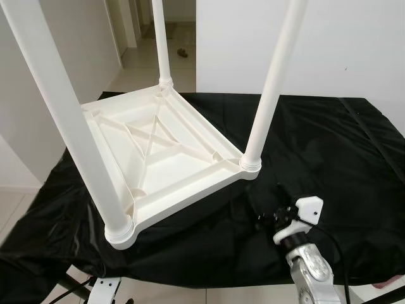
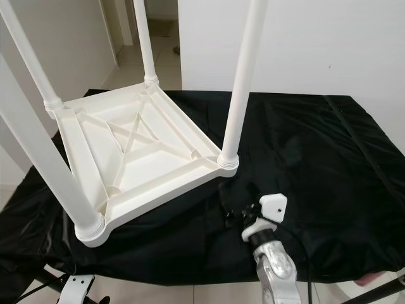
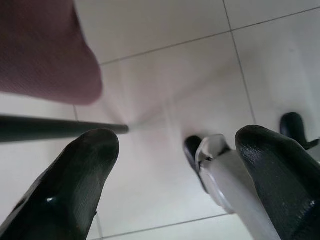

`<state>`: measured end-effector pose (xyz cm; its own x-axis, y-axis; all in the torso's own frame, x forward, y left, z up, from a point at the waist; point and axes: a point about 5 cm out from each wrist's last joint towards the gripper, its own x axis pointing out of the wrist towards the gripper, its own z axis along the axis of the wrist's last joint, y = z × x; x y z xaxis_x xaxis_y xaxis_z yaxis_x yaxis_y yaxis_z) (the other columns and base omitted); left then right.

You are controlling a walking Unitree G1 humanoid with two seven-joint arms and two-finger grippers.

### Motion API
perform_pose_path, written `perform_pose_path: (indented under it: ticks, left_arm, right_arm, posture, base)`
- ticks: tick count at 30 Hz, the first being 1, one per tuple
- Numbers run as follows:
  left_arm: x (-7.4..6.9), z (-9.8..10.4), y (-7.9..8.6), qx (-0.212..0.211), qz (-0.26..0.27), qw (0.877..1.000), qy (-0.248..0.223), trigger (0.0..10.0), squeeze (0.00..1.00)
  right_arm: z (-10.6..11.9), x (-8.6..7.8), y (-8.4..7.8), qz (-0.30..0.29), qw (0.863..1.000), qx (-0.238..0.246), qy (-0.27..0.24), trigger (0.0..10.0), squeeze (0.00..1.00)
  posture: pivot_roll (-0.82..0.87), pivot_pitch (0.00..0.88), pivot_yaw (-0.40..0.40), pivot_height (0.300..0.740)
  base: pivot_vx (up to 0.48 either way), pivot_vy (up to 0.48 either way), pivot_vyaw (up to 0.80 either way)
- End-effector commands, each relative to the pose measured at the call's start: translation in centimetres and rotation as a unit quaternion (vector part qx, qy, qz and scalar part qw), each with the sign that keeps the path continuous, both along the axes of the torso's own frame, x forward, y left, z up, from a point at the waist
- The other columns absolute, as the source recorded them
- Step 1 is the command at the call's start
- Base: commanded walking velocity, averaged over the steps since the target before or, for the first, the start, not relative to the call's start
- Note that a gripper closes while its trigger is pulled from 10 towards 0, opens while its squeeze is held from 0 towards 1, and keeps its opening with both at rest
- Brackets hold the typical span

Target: Building children table

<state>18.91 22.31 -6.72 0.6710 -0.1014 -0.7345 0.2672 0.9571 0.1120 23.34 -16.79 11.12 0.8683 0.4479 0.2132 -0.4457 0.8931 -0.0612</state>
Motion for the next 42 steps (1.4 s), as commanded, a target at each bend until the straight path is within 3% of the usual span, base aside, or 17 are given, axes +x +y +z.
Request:
perform_pose_path:
  ticks: [1, 4, 11, 14, 15, 17, 18, 19, 21, 23, 27, 30, 35, 38, 40, 41, 42]
  left_arm:
    - [-0.2, -0.2, 0.5, 0.037, 0.024, 0.999, 0.002, 10.0, 0.00]
    - [0.4, 0.0, 0.3, 0.042, 0.000, 0.999, 0.003, 10.0, 0.00]
    - [0.7, 0.1, -0.1, 0.043, -0.013, 0.999, 0.003, 10.0, 0.00]
    - [1.1, 0.2, -0.6, 0.042, -0.025, 0.999, -0.001, 10.0, 0.00]
    - [1.1, 0.2, -0.6, 0.042, -0.025, 0.999, -0.001, 10.0, 0.00]
    - [1.3, 0.2, -1.1, 0.039, -0.033, 0.999, -0.003, 10.0, 0.00]
    - [1.3, 0.2, -1.1, 0.039, -0.033, 0.999, -0.003, 10.0, 0.00]
    - [1.2, 0.2, -1.3, 0.040, -0.038, 0.999, -0.001, 10.0, 0.00]
    - [1.2, 0.2, -1.3, 0.040, -0.039, 0.998, -0.001, 10.0, 0.00]
    - [1.3, 0.2, -1.3, 0.040, -0.038, 0.998, -0.001, 10.0, 0.00]
    - [1.3, 0.2, -1.3, 0.040, -0.037, 0.999, 0.000, 10.0, 0.00]
    - [1.5, 0.3, -1.3, 0.043, -0.038, 0.998, 0.000, 10.0, 0.00]
    - [2.2, 0.7, -1.1, 0.048, -0.041, 0.998, -0.006, 10.0, 0.00]
    - [2.8, 1.1, -0.9, 0.055, -0.049, 0.997, -0.013, 10.0, 0.00]
    - [2.8, 1.1, -0.9, 0.055, -0.049, 0.997, -0.013, 10.0, 0.00]
    - [3.0, 1.2, -0.9, 0.057, -0.053, 0.997, -0.015, 10.0, 0.00]
    - [3.0, 1.2, -0.9, 0.057, -0.053, 0.997, -0.015, 10.0, 0.00]
  right_arm:
    - [-0.1, -0.2, 0.7, 0.029, 1.000, 0.005, 0.006, 10.0, 0.00]
    - [-0.3, -0.9, 1.1, 0.123, 0.992, -0.027, 0.028, 10.0, 0.00]
    - [-0.3, -1.1, 1.4, 0.193, 0.979, -0.047, 0.044, 10.0, 0.00]
    - [-0.5, -1.4, 1.9, 0.268, 0.960, -0.054, 0.068, 10.0, 0.00]
    - [-0.5, -1.4, 1.9, 0.268, 0.960, -0.054, 0.068, 10.0, 0.00]
    - [-1.2, -2.0, 2.5, 0.351, 0.928, -0.074, 0.098, 10.0, 0.00]
    - [-1.2, -2.0, 2.5, 0.351, 0.928, -0.074, 0.098, 10.0, 0.00]
    - [-2.1, -2.5, 3.0, 0.409, 0.899, -0.098, 0.119, 10.0, 0.00]
    - [-2.3, -2.6, 3.1, 0.421, 0.893, -0.104, 0.122, 10.0, 0.00]
    - [-2.8, -2.9, 3.5, 0.451, 0.875, -0.119, 0.130, 10.0, 0.00]
    - [-2.9, -3.0, 3.6, 0.461, 0.869, -0.124, 0.132, 10.0, 0.00]
    - [-3.1, -4.0, 4.0, 0.493, 0.849, -0.118, 0.147, 10.0, 0.00]
    - [-3.5, -5.3, 4.2, 0.516, 0.833, -0.110, 0.168, 10.0, 0.00]
    - [-4.7, -6.6, 3.8, 0.546, 0.805, -0.112, 0.204, 10.0, 0.00]
    - [-4.7, -6.6, 3.8, 0.546, 0.805, -0.112, 0.204, 10.0, 0.00]
    - [-5.1, -7.0, 3.6, 0.557, 0.793, -0.120, 0.216, 10.0, 0.00]
    - [-5.1, -7.0, 3.6, 0.557, 0.793, -0.120, 0.216, 10.0, 0.00]
  posture:
    - [0.00, 0.045, 0.127, 0.740]
    - [0.00, 0.049, 0.151, 0.740]
    - [0.01, 0.053, 0.156, 0.740]
    - [0.05, 0.059, 0.155, 0.740]
    - [0.05, 0.059, 0.155, 0.740]
    - [0.07, 0.063, 0.147, 0.740]
    - [0.07, 0.063, 0.147, 0.740]
    - [0.09, 0.063, 0.143, 0.740]
    - [0.09, 0.063, 0.143, 0.740]
    - [0.10, 0.063, 0.138, 0.740]
    - [0.10, 0.062, 0.139, 0.740]
    - [0.11, 0.063, 0.142, 0.740]
    - [0.11, 0.067, 0.150, 0.740]
    - [0.12, 0.069, 0.168, 0.740]
    - [0.12, 0.069, 0.168, 0.740]
    - [0.12, 0.069, 0.173, 0.740]
    - [0.12, 0.069, 0.173, 0.740]
  base:
    - [0.000, 0.000, 0.00]
    - [0.000, 0.000, 0.00]
    - [0.000, 0.000, 0.00]
    - [0.000, 0.000, 0.00]
    - [0.000, 0.000, 0.00]
    - [0.000, 0.000, 0.00]
    - [0.000, 0.000, 0.00]
    - [0.000, 0.000, 0.00]
    - [0.000, 0.000, 0.00]
    - [0.000, 0.000, 0.00]
    - [0.000, 0.000, 0.00]
    - [0.000, 0.000, 0.00]
    - [0.000, 0.000, 0.00]
    - [0.000, 0.000, 0.00]
    - [0.000, 0.000, 0.00]
    - [0.000, 0.000, 0.00]
    - [0.000, 0.000, 0.00]
